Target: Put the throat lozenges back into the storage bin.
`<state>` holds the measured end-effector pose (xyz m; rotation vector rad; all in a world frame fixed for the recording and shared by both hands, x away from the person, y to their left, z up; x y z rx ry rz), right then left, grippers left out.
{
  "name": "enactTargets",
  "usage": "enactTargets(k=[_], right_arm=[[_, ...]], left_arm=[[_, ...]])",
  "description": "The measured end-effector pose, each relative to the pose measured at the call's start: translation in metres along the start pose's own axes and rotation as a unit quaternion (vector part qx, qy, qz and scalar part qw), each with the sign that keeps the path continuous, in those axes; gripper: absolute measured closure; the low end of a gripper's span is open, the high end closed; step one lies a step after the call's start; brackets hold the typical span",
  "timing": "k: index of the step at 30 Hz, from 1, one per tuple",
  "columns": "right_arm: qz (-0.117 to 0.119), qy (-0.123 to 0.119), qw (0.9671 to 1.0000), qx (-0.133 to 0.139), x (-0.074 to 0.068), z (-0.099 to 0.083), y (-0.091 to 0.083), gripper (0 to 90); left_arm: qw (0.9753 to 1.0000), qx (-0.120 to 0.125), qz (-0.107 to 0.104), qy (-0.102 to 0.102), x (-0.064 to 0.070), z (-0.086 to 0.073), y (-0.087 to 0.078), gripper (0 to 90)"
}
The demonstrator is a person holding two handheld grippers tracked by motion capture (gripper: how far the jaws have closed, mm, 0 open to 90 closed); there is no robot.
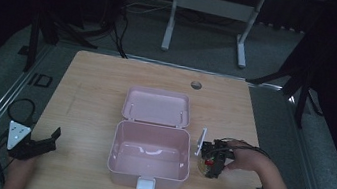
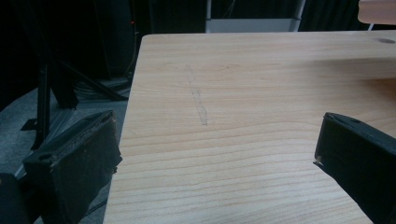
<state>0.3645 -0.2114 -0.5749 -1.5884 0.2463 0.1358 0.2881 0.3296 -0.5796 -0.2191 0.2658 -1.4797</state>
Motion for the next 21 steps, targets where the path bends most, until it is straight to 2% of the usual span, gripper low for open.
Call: enactTargets(k=[10, 15, 18, 21], right_arm=[[0.012, -0.003, 0.9998, -0.018, -0.004, 0.001, 0.001, 19.9], [0.024, -0.001, 0.9994, -0.027, -0.011, -0.001, -0.013, 20.0], [0.024, 0.002, 0.9991, -0.035, -0.014, -0.002, -0.021, 20.0], [0.022, 0.002, 0.9992, -0.032, -0.015, -0.002, -0.028, 20.0]], left_arm=[[1.0000, 0.000, -0.001, -0.001, 0.000, 0.000, 0.000, 0.4], [1.0000, -0.001, -0.001, 0.000, 0.000, 0.000, 0.000, 0.4], [1.0000, 0.000, -0.001, -0.001, 0.000, 0.000, 0.000, 0.4], [1.0000, -0.001, -0.001, -0.001, 0.000, 0.000, 0.000, 0.4]])
Point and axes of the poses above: each handheld gripper's, and its own axes: y roughly forward along the jaws, z roughly out of its top, x roughly to its right, the point moved 6 cm from there along y, roughly forward along the jaws, and after that the axes turned 11 degrees about z, right-handed, at the moved point
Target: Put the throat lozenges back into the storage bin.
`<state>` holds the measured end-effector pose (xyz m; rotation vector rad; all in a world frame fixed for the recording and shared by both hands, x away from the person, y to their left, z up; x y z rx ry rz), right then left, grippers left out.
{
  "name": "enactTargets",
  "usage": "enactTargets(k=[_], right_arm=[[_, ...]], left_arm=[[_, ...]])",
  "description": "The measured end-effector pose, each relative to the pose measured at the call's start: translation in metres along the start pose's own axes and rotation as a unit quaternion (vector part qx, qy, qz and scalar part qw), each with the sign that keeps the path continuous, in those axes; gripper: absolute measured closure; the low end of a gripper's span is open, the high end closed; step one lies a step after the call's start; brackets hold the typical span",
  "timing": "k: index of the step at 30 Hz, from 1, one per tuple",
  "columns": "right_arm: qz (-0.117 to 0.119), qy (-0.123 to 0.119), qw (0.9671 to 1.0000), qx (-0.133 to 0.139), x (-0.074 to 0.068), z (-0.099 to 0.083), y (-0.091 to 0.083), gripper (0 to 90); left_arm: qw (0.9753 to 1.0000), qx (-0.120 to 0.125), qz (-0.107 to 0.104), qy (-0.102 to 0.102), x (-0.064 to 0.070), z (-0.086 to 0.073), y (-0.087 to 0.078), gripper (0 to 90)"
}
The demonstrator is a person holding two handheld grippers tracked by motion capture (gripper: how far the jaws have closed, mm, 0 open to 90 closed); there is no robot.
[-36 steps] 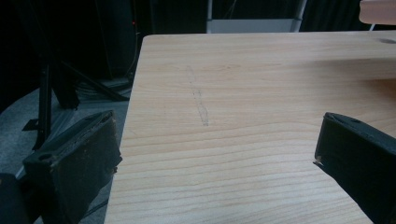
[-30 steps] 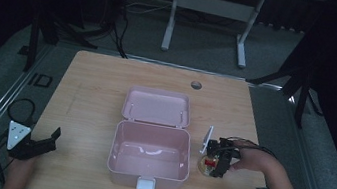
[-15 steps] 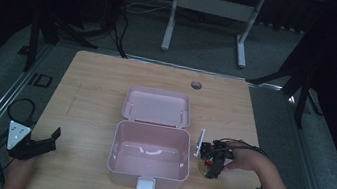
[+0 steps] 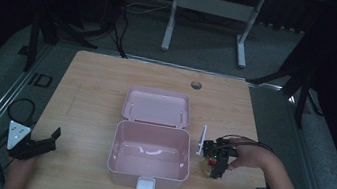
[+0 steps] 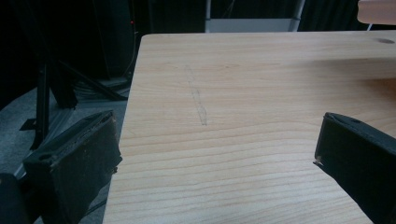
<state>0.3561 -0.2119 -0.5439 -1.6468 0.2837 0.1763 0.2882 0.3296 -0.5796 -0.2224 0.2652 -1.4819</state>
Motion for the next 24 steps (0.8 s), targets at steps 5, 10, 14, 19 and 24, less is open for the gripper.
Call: enactTargets(k=[5, 10, 14, 19, 24], right_arm=[[0.001, -0.003, 1.0000, 0.003, -0.009, -0.002, -0.024, 20.1], [-0.004, -0.007, 1.0000, -0.005, -0.017, -0.003, -0.043, 20.1], [-0.008, -0.006, 1.0000, 0.001, -0.021, -0.002, -0.058, 20.1], [-0.014, -0.002, 0.9999, 0.001, -0.027, -0.002, -0.081, 20.1], [-0.029, -0.002, 0.9995, 0.014, -0.031, 0.000, -0.104, 20.1]], left_arm=[[1.0000, 0.000, -0.001, 0.000, 0.000, 0.000, 0.000, 0.4], [1.0000, -0.001, -0.002, 0.000, 0.000, 0.000, 0.000, 0.4], [1.0000, -0.001, -0.002, 0.000, 0.000, 0.000, 0.000, 0.4], [1.0000, -0.001, -0.003, -0.001, 0.000, 0.000, 0.000, 0.4], [1.0000, -0.001, -0.004, -0.001, 0.000, 0.000, 0.000, 0.4]])
Point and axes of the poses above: each handheld gripper's, and its own axes: y roughly forward along the jaws, z roughly out of its top, x roughly to its right, the point moved 6 cm from there along y, roughly forward along the jaws, and after that the axes turned 11 degrees about z, right-handed, at the moved point
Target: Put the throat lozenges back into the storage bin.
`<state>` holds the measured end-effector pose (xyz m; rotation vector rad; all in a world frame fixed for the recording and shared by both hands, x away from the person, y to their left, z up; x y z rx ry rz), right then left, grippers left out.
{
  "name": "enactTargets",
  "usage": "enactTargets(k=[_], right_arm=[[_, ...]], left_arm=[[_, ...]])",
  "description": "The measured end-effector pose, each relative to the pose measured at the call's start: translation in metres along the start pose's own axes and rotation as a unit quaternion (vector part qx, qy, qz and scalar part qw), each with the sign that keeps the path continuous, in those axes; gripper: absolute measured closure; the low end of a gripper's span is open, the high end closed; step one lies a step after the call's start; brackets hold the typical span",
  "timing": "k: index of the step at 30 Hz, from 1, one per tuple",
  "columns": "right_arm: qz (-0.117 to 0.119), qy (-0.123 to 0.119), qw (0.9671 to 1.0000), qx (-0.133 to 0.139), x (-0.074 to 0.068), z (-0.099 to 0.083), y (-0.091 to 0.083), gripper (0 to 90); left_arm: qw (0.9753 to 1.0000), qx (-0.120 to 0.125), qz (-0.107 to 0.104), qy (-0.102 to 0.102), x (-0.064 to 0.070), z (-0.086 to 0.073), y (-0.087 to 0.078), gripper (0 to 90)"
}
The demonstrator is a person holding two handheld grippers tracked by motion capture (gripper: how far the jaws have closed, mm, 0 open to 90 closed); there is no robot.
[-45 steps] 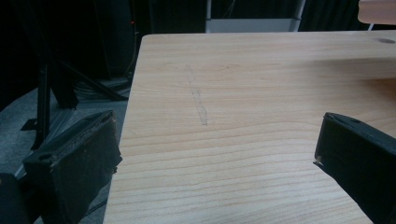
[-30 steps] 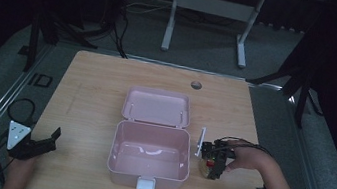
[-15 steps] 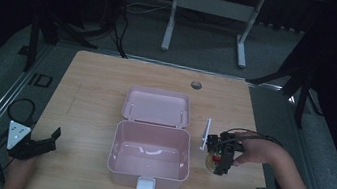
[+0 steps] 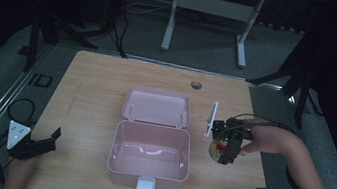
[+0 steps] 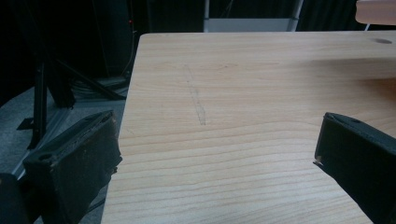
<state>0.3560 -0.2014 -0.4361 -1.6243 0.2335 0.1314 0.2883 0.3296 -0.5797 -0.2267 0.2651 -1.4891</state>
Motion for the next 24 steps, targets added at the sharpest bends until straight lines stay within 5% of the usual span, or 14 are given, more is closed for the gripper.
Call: enactTargets(k=[4, 14, 24], right_arm=[[-0.012, -0.002, 0.9999, 0.010, -0.003, 0.001, -0.013, 20.1], [-0.007, -0.002, 0.9999, 0.007, -0.004, 0.014, -0.012, 20.1], [-0.009, -0.032, 0.9994, 0.011, -0.005, 0.053, -0.016, 20.1]], left_arm=[[1.0000, 0.000, 0.000, 0.001, 0.000, 0.000, 0.000, 0.4], [1.0000, -0.001, 0.000, 0.000, 0.000, 0.000, 0.000, 0.4], [1.0000, -0.001, -0.001, -0.001, 0.000, 0.000, 0.000, 0.4]])
Point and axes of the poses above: each handheld gripper's, and its own axes: y roughly forward along the jaws, z roughly out of its top, x roughly to its right, the point moved 6 cm from there along y, roughly forward along the jaws, and after that the axes turned 11 degrees about z, right-handed, at the moved point
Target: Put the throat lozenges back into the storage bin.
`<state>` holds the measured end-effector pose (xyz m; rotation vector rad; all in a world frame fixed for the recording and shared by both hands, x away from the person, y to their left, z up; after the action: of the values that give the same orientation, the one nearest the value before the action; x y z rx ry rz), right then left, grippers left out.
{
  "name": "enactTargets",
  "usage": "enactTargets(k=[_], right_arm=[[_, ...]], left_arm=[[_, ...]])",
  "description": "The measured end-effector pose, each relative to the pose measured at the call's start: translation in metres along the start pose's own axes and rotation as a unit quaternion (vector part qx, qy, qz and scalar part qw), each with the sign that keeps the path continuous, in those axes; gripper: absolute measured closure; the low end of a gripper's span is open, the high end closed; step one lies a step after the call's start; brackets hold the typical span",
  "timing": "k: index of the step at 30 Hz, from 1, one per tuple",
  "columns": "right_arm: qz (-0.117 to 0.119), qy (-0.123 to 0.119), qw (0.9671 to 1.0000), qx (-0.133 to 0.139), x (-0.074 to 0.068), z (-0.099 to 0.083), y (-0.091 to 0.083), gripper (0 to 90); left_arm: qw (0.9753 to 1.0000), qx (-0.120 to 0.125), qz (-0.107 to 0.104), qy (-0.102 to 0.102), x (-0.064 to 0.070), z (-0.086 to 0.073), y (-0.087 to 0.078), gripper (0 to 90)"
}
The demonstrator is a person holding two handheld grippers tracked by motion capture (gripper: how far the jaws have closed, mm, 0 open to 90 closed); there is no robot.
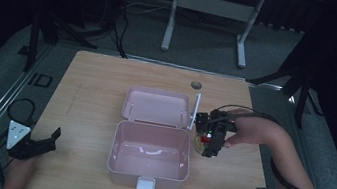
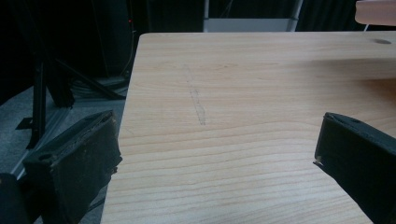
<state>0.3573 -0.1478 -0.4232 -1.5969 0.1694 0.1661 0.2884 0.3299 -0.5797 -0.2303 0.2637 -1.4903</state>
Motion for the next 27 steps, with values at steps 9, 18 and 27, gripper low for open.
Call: enactTargets(k=[9, 18, 27], right_arm=[[0.010, -0.028, 0.9996, 0.006, 0.000, 0.035, 0.006, 20.1], [0.014, -0.053, 0.9985, -0.002, -0.006, 0.062, 0.011, 20.1], [0.024, -0.060, 0.9979, -0.007, -0.005, 0.073, 0.028, 20.1]], left_arm=[[1.0000, 0.000, -0.001, -0.001, 0.000, 0.000, 0.000, 0.4], [1.0000, 0.000, -0.001, -0.001, 0.000, 0.000, 0.000, 0.4], [1.0000, 0.000, -0.001, -0.002, 0.000, 0.000, 0.000, 0.4]])
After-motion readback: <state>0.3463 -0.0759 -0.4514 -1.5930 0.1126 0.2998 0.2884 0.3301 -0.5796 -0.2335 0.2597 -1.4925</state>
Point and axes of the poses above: each handheld gripper's, and its own axes: y roughly forward along the jaws, z roughly out of its top, x roughly to its right, the point moved 6 cm from there along y, roughly forward along the jaws, and after that the axes turned 11 degrees about z, right-handed, at the moved point
